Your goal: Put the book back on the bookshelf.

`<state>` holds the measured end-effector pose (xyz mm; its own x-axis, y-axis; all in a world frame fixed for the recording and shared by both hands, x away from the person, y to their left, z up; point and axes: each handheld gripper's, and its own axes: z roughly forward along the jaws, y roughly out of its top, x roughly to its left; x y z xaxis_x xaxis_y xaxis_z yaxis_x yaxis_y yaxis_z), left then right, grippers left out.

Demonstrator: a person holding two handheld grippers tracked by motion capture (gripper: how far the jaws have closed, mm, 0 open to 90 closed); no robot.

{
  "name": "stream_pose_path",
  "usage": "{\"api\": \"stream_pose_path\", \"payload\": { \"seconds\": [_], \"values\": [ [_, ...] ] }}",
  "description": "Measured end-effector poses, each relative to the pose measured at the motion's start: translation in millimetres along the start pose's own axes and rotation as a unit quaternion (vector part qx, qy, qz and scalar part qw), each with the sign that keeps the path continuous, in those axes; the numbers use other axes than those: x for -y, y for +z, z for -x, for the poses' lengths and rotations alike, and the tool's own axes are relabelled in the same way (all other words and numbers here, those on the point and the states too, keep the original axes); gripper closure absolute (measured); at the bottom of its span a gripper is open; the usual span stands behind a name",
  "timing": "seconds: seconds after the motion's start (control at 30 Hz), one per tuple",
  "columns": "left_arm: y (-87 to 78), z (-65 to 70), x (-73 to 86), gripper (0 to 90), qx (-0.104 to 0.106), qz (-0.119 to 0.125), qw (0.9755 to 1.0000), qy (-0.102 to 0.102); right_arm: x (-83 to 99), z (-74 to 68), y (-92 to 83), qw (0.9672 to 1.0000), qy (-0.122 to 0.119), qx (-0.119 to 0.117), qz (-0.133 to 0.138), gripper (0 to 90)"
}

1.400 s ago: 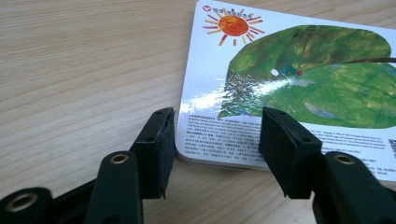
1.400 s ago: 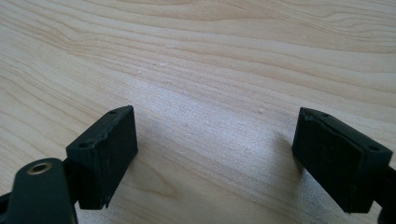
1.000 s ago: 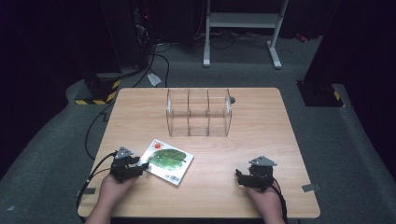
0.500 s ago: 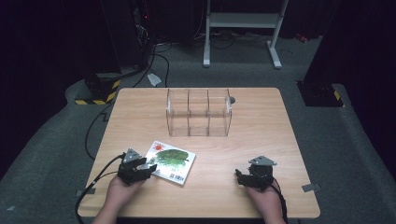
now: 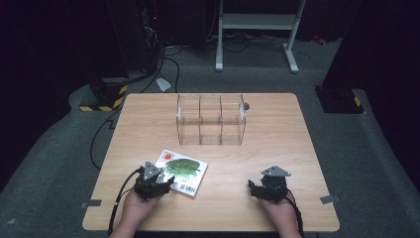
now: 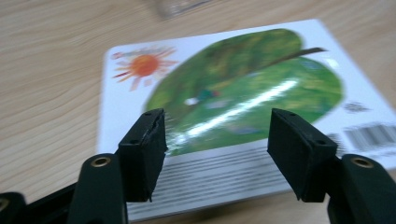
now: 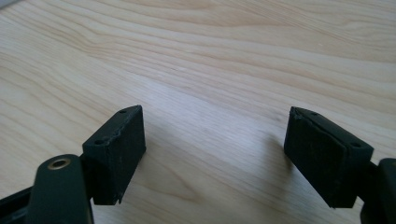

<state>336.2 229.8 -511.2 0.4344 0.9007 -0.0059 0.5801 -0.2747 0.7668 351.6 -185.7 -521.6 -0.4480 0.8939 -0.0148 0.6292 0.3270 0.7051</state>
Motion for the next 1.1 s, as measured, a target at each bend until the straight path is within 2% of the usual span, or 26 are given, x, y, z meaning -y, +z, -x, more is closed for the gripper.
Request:
{"api": "stream_pose_path", "payload": {
  "seconds": [0.13, 0.23, 0.3, 0.33, 0.4, 0.5, 0.6, 0.67, 0.73, 0.77, 0.83, 0.87, 1.03, 1.1],
  "values": [
    [2.4, -25.5, 7.2, 29.4, -0.018, -0.009, 0.9987, -0.047, -4.2, -10.3, -1.4, 0.9998, -0.008, -0.017, 0.011, 20.4],
    [4.0, -35.6, 10.9, 27.4, 0.014, -0.012, 0.9963, -0.084, -6.7, -17.9, -2.4, 0.9994, -0.009, -0.03, 0.017, 21.0],
    [3.9, -35.5, 11.3, 31.1, 0.031, -0.012, 0.9956, -0.087, -7.6, -22.8, -2.7, 0.999, -0.007, -0.04, 0.019, 21.6],
    [3.9, -33.9, 11.4, 31.4, 0.036, -0.013, 0.9958, -0.084, -8.0, -25.4, -2.8, 0.9987, -0.006, -0.046, 0.021, 22.6],
    [3.5, -31.2, 10.9, 30.1, 0.031, -0.014, 0.9964, -0.078, -9.1, -30.6, -3.2, 0.9981, -0.009, -0.056, 0.023, 23.9],
    [3.8, -27.8, 11.3, 30.0, 0.041, -0.015, 0.9963, -0.074, -10.6, -38.0, -4.2, 0.9972, -0.016, -0.066, 0.03, 25.3],
    [5.1, -20.1, 10.3, 30.0, 0.059, -0.018, 0.9958, -0.068, -10.9, -42.2, -3.1, 0.9969, -0.025, -0.07, 0.028, 25.6],
    [6.2, -12.6, 8.6, 30.3, 0.072, -0.022, 0.9955, -0.058, -10.2, -42.4, -1.3, 0.9971, -0.02, -0.071, 0.019, 25.7],
    [7.6, -3.7, 7.1, 31.5, 0.086, -0.024, 0.9948, -0.049, -9.7, -40.9, -0.7, 0.9971, -0.02, -0.071, 0.019, 26.0],
    [8.2, 0.5, 6.2, 32.1, 0.096, -0.027, 0.9943, -0.039, -9.5, -40.8, -1.2, 0.9972, -0.017, -0.071, 0.017, 26.2],
    [9.5, 11.8, 4.4, 33.5, 0.124, -0.033, 0.9916, -0.017, -9.3, -39.9, -1.2, 0.9972, -0.018, -0.071, 0.018, 26.5],
    [9.9, 15.4, 3.7, 34.1, 0.13, -0.035, 0.9908, -0.011, -9.1, -39.9, -1.4, 0.9972, -0.018, -0.07, 0.018, 26.6],
    [12.4, 31.3, 0.6, 33.2, 0.14, -0.042, 0.9891, 0.018, -7.9, -38.7, -2.1, 0.9973, -0.02, -0.069, 0.018, 27.2],
    [13.1, 33.8, 0.2, 33.6, 0.143, -0.042, 0.9887, 0.018, -7.0, -38.5, -3.5, 0.9973, -0.017, -0.069, 0.019, 27.7]
  ]
}}
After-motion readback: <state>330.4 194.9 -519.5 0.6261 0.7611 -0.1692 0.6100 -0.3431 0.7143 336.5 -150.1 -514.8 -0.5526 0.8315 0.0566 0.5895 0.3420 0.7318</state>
